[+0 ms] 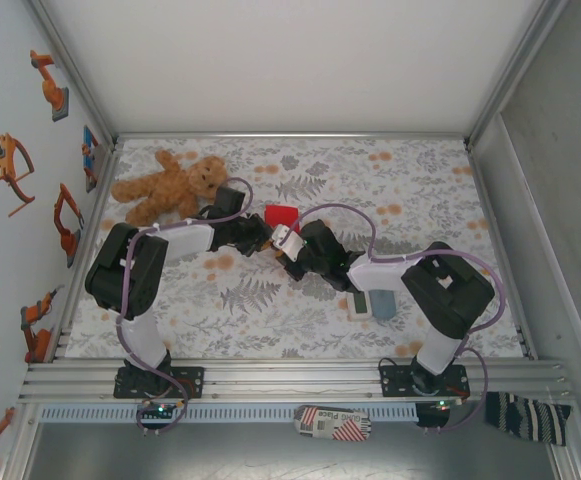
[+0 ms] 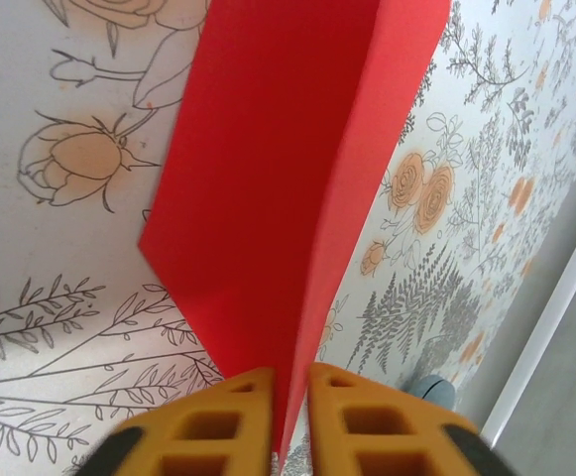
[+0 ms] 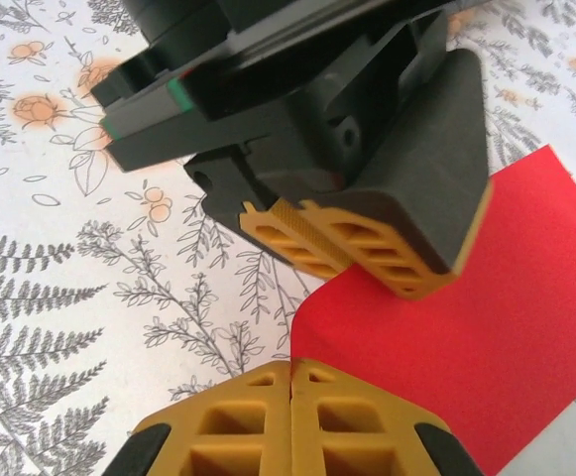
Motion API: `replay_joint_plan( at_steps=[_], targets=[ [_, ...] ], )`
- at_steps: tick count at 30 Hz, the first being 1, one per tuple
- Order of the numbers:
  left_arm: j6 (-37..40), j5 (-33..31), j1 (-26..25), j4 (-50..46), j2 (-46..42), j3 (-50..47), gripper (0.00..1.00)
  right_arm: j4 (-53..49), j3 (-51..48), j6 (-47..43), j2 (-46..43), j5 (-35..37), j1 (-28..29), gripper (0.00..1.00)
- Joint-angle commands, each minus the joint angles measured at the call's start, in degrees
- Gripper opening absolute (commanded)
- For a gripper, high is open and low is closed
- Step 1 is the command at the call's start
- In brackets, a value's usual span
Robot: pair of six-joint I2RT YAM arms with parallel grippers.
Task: Fold a paper plane with a square sheet of paper (pick it up from the middle)
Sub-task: Third fold the triangle at the center of the table.
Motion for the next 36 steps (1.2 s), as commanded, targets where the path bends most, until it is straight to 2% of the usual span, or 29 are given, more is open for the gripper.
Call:
replay_joint_plan(
  at_steps=[1, 7, 11, 18, 23, 36],
  targets=[
    [1.1, -2.3, 1.3, -4.4, -4.5, -0.3, 0.3, -1.7, 1.5, -0.3, -1.1, -2.6, -0.2, 0.0],
    [6.9, -8.0, 4.4, -11.8, -10.7, -0.4, 0.38, -3.9, 1.6, 2.0, -1.7, -5.2, -0.5, 0.0],
    [9.6, -6.6, 4.3, -10.8, -11.2, 1.1, 0.39, -5.3, 1.9, 5.5, -2.1, -7.8, -1.0, 0.0],
    [10.9, -3.8, 1.7, -10.0, -1.5, 7.9, 0.33, -5.4, 1.7, 13.2, -2.5, -13.2, -2.7, 0.0],
    [12.9, -5.6, 0.9, -13.2, 4.8, 13.1, 0.26, -4.6, 1.5, 17.4, -2.1, -16.8, -3.7, 0.0],
    [19.2, -7.8, 0.0, -22.4, 14.2, 21.9, 0.19, -8.7, 3.8, 18.9, -0.7, -20.4, -4.1, 0.0]
  ],
)
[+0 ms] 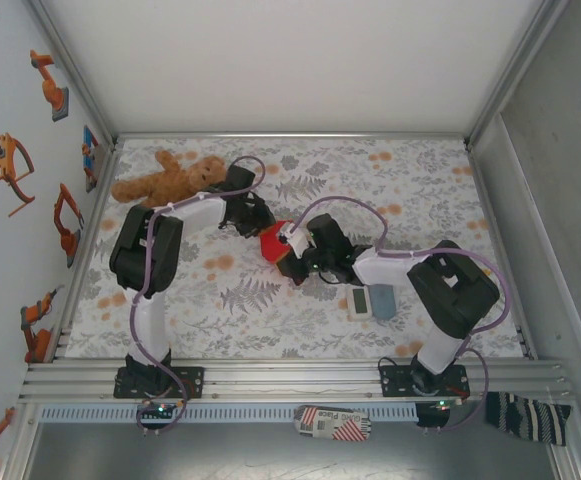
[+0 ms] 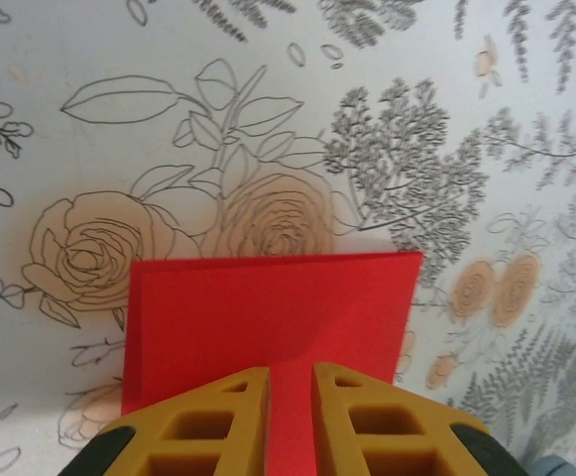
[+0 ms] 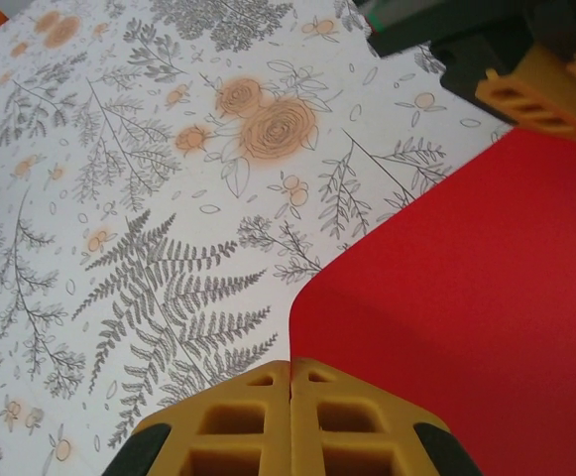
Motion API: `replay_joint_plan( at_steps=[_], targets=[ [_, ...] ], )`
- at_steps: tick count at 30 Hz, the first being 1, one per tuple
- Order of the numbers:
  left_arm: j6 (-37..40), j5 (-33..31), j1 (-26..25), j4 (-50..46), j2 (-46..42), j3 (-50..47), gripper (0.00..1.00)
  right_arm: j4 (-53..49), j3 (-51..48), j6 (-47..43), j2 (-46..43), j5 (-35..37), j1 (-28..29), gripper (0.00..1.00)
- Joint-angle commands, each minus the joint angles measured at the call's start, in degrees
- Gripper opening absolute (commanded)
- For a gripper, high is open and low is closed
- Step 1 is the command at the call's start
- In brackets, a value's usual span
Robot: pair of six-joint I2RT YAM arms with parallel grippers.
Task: Fold a paper plane with a square sheet of paper (pick it up from the middle)
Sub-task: Third fold the triangle at the center of the table.
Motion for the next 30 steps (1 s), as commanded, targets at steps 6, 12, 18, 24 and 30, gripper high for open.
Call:
replay_joint_plan(
  at_steps=[6, 12, 18, 24, 30],
  targets=[
    [4.1, -1.9, -1.0, -6.8, 2.7, 2.8, 0.17, -5.4, 5.0, 1.8, 1.9, 1.6, -0.5, 0.0],
    [4.3, -1.9, -1.1, -7.3, 3.0, 2.4, 0.16, -9.6, 8.0, 3.0, 4.6, 4.6, -1.2, 0.0],
    [4.4, -1.5, -1.1, -7.2, 2.9, 2.5, 0.16, -12.7, 9.6, 5.2, 6.7, 7.6, -1.8, 0.0],
    [4.8, -1.2, -1.1, -7.2, 3.1, 2.5, 0.16, -14.0, 10.8, 7.2, 8.1, 10.3, -1.9, 0.0],
    [5.0, -1.1, -1.1, -7.2, 3.3, 2.5, 0.16, -15.0, 10.8, 8.5, 8.3, 13.5, -2.2, 0.0]
  ],
)
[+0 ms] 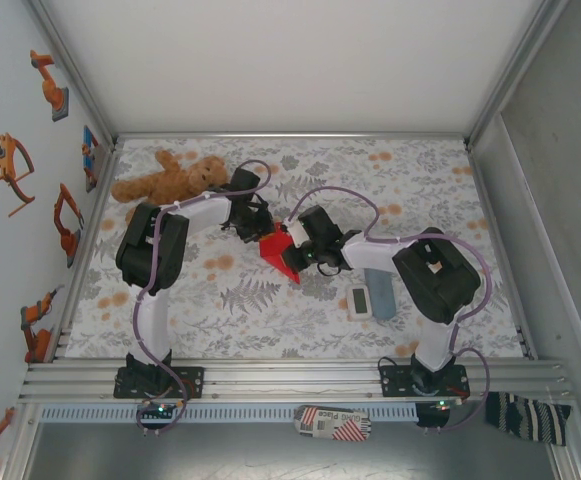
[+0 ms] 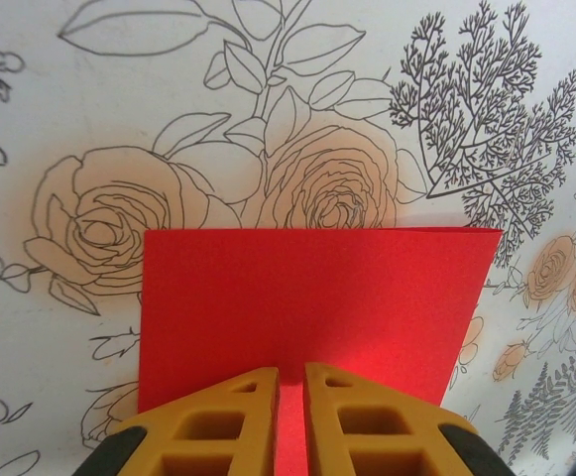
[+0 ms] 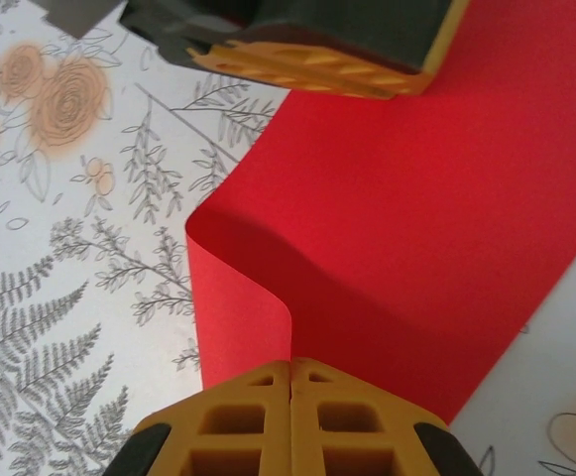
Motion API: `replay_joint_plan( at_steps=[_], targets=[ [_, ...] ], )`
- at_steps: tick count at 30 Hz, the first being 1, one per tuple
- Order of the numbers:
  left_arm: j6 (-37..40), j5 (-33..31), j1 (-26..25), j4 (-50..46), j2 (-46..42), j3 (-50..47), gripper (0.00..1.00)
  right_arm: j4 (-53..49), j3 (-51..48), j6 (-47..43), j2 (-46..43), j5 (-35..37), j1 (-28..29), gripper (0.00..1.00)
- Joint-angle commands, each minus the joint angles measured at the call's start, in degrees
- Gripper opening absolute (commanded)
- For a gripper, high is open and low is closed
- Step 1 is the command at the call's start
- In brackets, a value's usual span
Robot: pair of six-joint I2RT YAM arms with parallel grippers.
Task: Fold a paper plane with a square sheet of paper (pick it up from the middle)
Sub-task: Third fold the triangle at the center of the table.
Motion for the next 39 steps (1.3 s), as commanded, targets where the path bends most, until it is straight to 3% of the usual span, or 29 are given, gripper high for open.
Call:
replay_joint_plan(
  at_steps=[1, 39],
  targets=[
    [1.7, 0.2, -0.2, -2.6, 1.4, 0.7, 0.16, -1.4, 1.1, 1.5, 0.9, 2.6, -0.6, 0.0],
    [1.7, 0.9, -0.2, -1.8, 1.5, 0.2, 0.15, -2.5, 2.7, 2.8, 3.1, 4.6, -0.7, 0.0]
  ],
)
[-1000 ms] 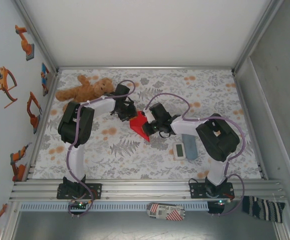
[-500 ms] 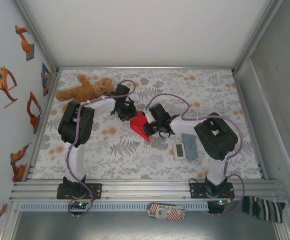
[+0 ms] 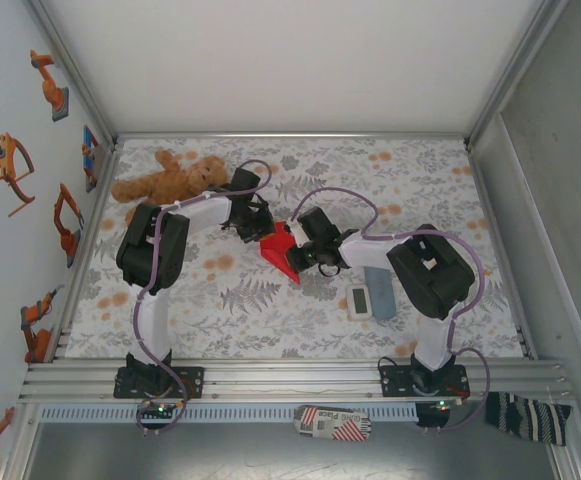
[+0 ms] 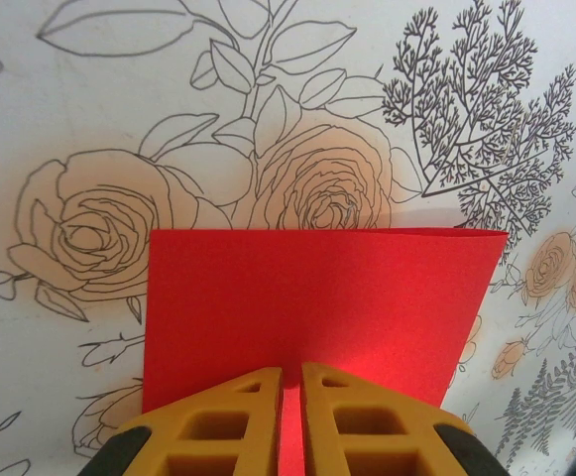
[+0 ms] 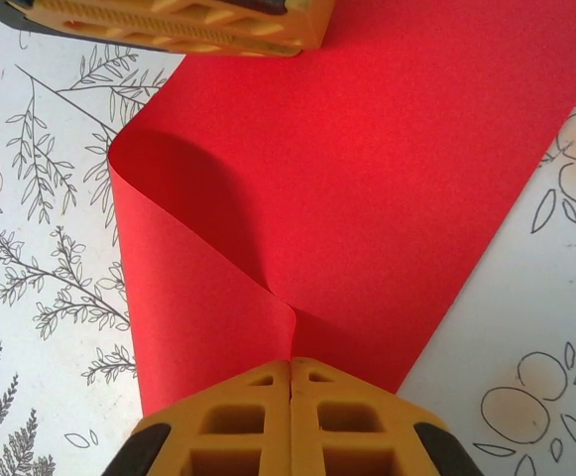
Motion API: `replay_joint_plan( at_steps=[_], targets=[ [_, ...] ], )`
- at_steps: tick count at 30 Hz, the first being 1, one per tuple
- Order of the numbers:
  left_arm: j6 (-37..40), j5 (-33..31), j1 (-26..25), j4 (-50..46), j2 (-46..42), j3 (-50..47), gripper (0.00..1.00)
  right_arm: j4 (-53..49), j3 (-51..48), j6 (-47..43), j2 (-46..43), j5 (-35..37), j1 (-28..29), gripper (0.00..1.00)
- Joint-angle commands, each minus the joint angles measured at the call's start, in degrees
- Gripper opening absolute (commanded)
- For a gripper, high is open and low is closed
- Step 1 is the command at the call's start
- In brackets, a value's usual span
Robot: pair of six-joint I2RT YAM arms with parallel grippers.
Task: Fold a paper plane with a square sheet of paper (pick it up from the middle)
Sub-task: Third fold the triangle at the center of the table.
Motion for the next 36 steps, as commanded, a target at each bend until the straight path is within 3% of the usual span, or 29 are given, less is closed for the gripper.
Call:
replay_joint_plan(
  at_steps=[1, 27, 33, 36],
  targets=[
    [1.1, 0.4, -0.2, -1.8, 1.2, -0.1, 0.15, -0.4, 1.7, 0.4, 0.8, 0.6, -0.3, 0.0],
    [1.1, 0.1, -0.2, -1.8, 1.0, -0.2, 0.14, -2.0, 2.2, 0.1, 1.5, 2.1, -0.3, 0.0],
    [1.0, 0.4, 0.5, -1.1, -2.2, 0.1, 0.15, -2.6, 1.8, 0.2, 2.0, 1.7, -0.3, 0.0],
    [0.0, 1.3, 1.5, 1.5, -6.1, -1.3, 0.2, -2.8, 1.7, 0.2, 2.1, 1.6, -0.3, 0.0]
  ],
)
